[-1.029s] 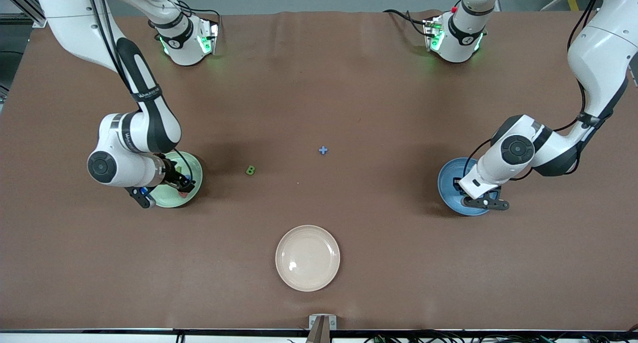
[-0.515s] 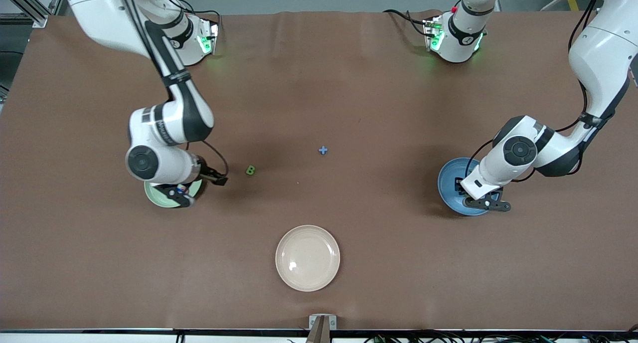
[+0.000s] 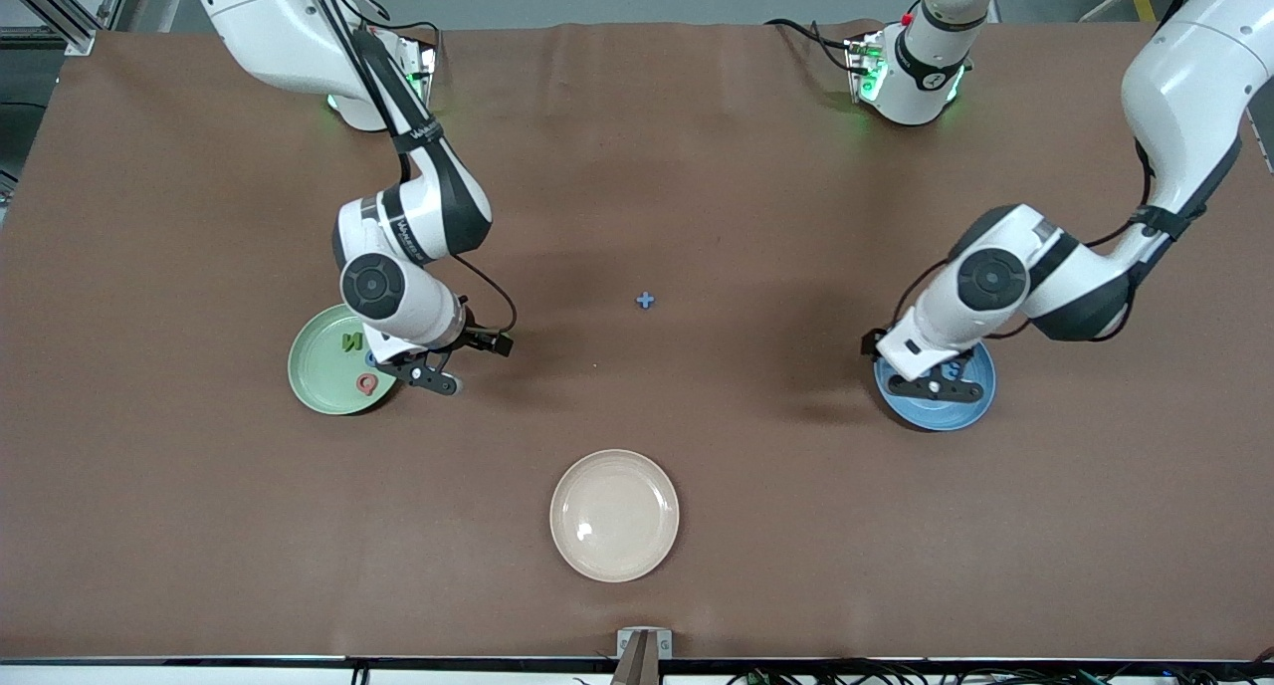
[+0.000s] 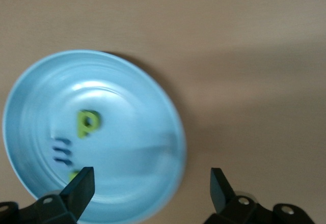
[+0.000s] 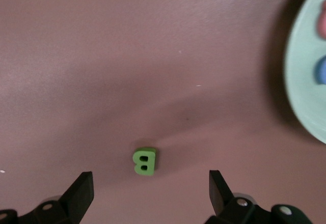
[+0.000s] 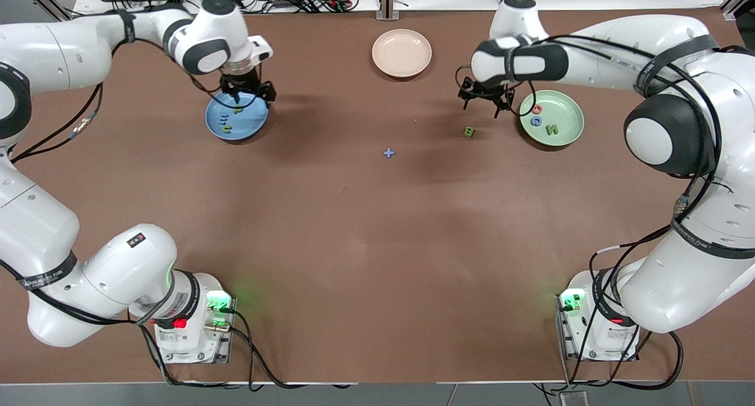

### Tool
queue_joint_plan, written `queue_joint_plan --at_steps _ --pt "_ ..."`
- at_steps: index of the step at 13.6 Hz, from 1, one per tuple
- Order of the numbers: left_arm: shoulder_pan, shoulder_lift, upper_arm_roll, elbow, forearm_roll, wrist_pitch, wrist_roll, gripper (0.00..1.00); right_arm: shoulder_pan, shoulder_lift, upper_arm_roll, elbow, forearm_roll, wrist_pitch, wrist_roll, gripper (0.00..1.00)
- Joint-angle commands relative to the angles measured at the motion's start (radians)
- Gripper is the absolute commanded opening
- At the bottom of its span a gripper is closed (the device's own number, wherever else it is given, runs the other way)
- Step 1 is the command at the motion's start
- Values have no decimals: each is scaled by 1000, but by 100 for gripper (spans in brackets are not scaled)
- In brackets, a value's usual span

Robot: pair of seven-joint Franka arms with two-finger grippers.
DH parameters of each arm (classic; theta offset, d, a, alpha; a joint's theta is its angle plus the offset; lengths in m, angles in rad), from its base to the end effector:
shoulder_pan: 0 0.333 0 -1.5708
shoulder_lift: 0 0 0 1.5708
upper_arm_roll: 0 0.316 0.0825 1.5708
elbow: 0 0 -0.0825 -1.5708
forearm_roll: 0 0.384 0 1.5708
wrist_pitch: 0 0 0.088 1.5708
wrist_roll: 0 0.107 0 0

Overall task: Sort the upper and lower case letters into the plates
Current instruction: 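Open the left gripper and move both grippers toward the remaining letters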

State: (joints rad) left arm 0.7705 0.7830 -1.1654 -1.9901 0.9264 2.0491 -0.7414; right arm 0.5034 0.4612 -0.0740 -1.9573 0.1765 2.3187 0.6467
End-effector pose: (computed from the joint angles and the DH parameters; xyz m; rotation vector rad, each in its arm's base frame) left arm 0.5650 -0.1574 0.2549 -3.0406 0.1817 0.0603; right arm 0.5506 0.2572 0.2315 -3.0631 0.5221 0.2009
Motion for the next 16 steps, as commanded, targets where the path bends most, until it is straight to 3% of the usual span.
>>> queue_joint_plan --at_steps 1,6,10,13,16 --pt "-78 -16 -39 -6 -41 -29 -135 100 41 -13 -9 -122 18 182 -13 100" --pt "-394 -1 9 45 -75 -27 -419 100 78 2 -9 -143 20 228 73 100" --pt "-716 5 189 183 -154 -9 -545 100 84 43 -9 -144 20 293 73 95" --pt "-885 13 317 279 -248 83 -547 100 86 70 -9 -144 20 334 73 90" --pt "-976 21 404 290 -271 199 -547 100 87 66 -9 -149 20 318 73 72"
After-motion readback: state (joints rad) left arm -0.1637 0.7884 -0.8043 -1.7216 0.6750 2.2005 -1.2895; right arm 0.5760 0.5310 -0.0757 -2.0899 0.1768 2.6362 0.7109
